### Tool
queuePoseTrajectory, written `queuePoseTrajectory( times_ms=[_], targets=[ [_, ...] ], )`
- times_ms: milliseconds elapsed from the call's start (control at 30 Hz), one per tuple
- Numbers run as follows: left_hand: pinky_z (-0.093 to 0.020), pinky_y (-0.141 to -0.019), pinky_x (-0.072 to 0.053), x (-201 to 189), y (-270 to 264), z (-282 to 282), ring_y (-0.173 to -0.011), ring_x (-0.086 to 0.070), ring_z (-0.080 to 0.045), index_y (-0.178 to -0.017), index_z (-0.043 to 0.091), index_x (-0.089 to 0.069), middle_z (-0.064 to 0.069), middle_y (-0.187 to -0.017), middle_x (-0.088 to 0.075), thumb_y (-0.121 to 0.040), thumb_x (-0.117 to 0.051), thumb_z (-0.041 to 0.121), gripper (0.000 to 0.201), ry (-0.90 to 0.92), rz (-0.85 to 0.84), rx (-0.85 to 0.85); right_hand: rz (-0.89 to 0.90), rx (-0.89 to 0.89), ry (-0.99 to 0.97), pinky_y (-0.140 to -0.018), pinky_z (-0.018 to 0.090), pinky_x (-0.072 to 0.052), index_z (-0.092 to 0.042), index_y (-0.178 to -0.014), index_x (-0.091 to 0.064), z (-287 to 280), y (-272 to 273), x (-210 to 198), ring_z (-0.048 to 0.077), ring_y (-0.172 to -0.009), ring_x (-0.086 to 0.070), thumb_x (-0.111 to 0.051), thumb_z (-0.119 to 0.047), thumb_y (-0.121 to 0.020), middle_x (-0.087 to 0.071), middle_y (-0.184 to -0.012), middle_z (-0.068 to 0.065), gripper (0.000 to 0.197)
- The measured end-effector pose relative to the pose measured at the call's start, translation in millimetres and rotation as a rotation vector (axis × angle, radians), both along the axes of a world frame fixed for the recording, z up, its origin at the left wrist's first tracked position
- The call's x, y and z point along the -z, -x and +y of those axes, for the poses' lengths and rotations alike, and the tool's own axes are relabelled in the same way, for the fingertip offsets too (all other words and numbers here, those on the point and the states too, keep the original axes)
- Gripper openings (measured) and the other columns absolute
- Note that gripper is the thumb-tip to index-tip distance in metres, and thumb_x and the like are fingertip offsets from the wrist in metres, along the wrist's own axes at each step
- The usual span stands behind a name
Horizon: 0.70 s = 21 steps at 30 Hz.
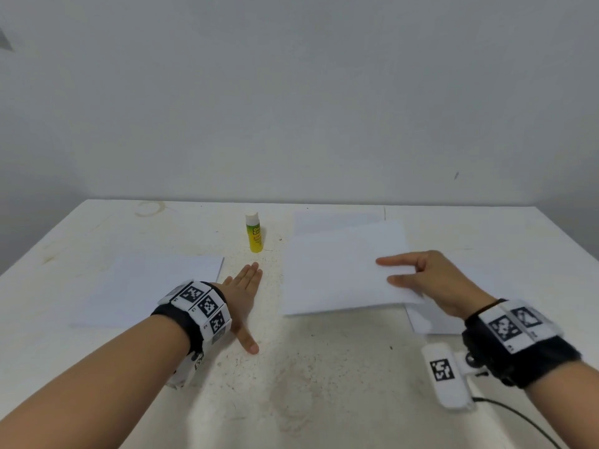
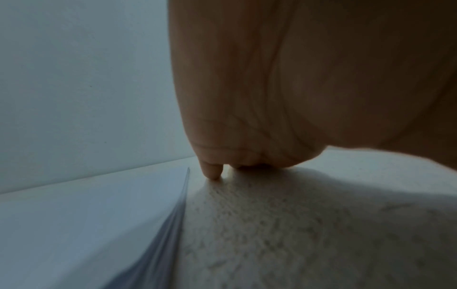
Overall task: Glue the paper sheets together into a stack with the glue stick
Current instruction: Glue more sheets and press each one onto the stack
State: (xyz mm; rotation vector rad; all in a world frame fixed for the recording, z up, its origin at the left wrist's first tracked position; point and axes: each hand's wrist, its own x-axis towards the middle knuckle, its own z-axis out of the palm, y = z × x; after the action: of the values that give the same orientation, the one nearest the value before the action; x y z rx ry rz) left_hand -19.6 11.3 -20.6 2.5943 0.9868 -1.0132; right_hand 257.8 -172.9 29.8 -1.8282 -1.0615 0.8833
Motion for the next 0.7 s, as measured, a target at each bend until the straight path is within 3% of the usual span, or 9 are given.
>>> queuePoseTrajectory(
  times_ms=[67, 100, 167, 200, 267, 333, 400, 567, 700],
  targets=[
    [-0.046, -0.117, 0.009, 2.0, -1.6, -1.3, -0.141, 0.030, -0.026, -0.139, 0.003, 0.036, -0.012, -0.148, 0.041, -0.057, -0.075, 0.071, 0.154, -0.015, 0.013, -0.008, 0.003, 0.059, -0.046, -0.081, 0.012, -0.047, -0.020, -0.108, -0.070, 7.0, -12.0, -12.8, 0.016, -0.100, -0.063, -0.068, 0.004, -0.082, -0.066, -0.117, 0.004, 0.036],
    [-0.046, -0.117, 0.009, 2.6, -2.3, -2.6, -0.141, 0.030, -0.027, -0.139, 0.003, 0.036, -0.013, -0.148, 0.041, -0.057, -0.075, 0.070, 0.153, -0.023, 0.023, -0.009, 0.009, 0.090, -0.065, -0.089, 0.021, -0.049, -0.018, -0.108, -0.071, 12.5, -17.3, -18.1, 0.022, -0.095, -0.065, -0.067, 0.005, -0.082, -0.070, -0.110, 0.002, 0.035],
    [-0.046, -0.117, 0.009, 3.7, -3.4, -4.4, -0.141, 0.030, -0.028, -0.139, 0.002, 0.036, -0.015, -0.148, 0.041, -0.057, -0.076, 0.069, 0.154, -0.038, 0.031, -0.006, -0.003, 0.128, -0.072, -0.098, 0.040, -0.044, -0.015, -0.109, -0.071, 26.8, -26.4, -24.2, 0.017, -0.059, -0.060, -0.064, 0.007, -0.084, -0.071, -0.071, -0.012, 0.034],
    [-0.046, -0.117, 0.010, 4.8, -3.4, -4.3, -0.141, 0.030, -0.029, -0.139, 0.001, 0.035, -0.015, -0.148, 0.041, -0.057, -0.075, 0.070, 0.154, -0.044, 0.029, -0.005, -0.012, 0.140, -0.064, -0.101, 0.043, -0.041, -0.012, -0.113, -0.069, 35.4, -29.6, -25.2, 0.009, -0.044, -0.048, -0.063, 0.008, -0.085, -0.062, -0.051, -0.017, 0.035],
    [-0.046, -0.116, 0.011, 7.6, -2.8, -3.2, -0.141, 0.030, -0.029, -0.139, 0.002, 0.035, -0.015, -0.148, 0.041, -0.057, -0.075, 0.071, 0.154, -0.048, 0.024, -0.009, -0.022, 0.163, -0.043, -0.091, 0.032, -0.049, -0.006, -0.119, -0.065, 56.2, -35.6, -22.7, 0.002, -0.035, -0.039, -0.061, 0.009, -0.086, -0.053, -0.041, -0.019, 0.037],
    [-0.046, -0.116, 0.011, 9.8, -2.3, -1.5, -0.140, 0.031, -0.029, -0.139, 0.002, 0.036, -0.014, -0.147, 0.042, -0.056, -0.075, 0.071, 0.155, -0.043, 0.018, -0.014, -0.044, 0.167, -0.017, -0.058, 0.013, -0.045, -0.005, -0.118, -0.066, 77.7, -41.8, -16.1, 0.003, -0.041, -0.040, -0.062, 0.009, -0.086, -0.061, -0.060, -0.010, 0.036],
    [-0.046, -0.115, 0.013, 10.1, -1.8, 0.1, -0.140, 0.032, -0.028, -0.138, 0.003, 0.037, -0.014, -0.146, 0.043, -0.055, -0.075, 0.071, 0.155, -0.022, 0.018, -0.016, -0.092, 0.156, 0.018, -0.048, 0.011, -0.038, -0.009, -0.115, -0.069, 95.6, -48.6, -4.8, 0.005, -0.047, -0.041, -0.062, 0.008, -0.085, -0.060, -0.071, -0.001, 0.034],
    [-0.043, -0.114, 0.014, 6.4, -2.7, 0.1, -0.140, 0.033, -0.027, -0.138, 0.004, 0.037, -0.012, -0.146, 0.044, -0.047, -0.071, 0.077, 0.159, 0.005, 0.024, -0.018, -0.239, 0.154, 0.124, -0.081, 0.021, -0.042, -0.014, -0.112, -0.071, 121.9, -61.3, 21.6, 0.014, -0.080, -0.055, -0.065, 0.003, -0.084, -0.067, -0.102, 0.005, 0.033],
    [-0.043, -0.114, 0.015, 5.4, -2.3, -2.3, -0.140, 0.033, -0.027, -0.139, 0.004, 0.037, -0.012, -0.147, 0.043, -0.058, -0.076, 0.068, 0.153, 0.003, 0.014, -0.026, -0.320, 0.149, 0.185, -0.086, 0.019, -0.038, -0.017, -0.113, -0.070, 129.6, -63.6, 28.9, 0.020, -0.107, -0.056, -0.062, 0.002, -0.086, -0.058, -0.132, 0.006, 0.034]
  ],
)
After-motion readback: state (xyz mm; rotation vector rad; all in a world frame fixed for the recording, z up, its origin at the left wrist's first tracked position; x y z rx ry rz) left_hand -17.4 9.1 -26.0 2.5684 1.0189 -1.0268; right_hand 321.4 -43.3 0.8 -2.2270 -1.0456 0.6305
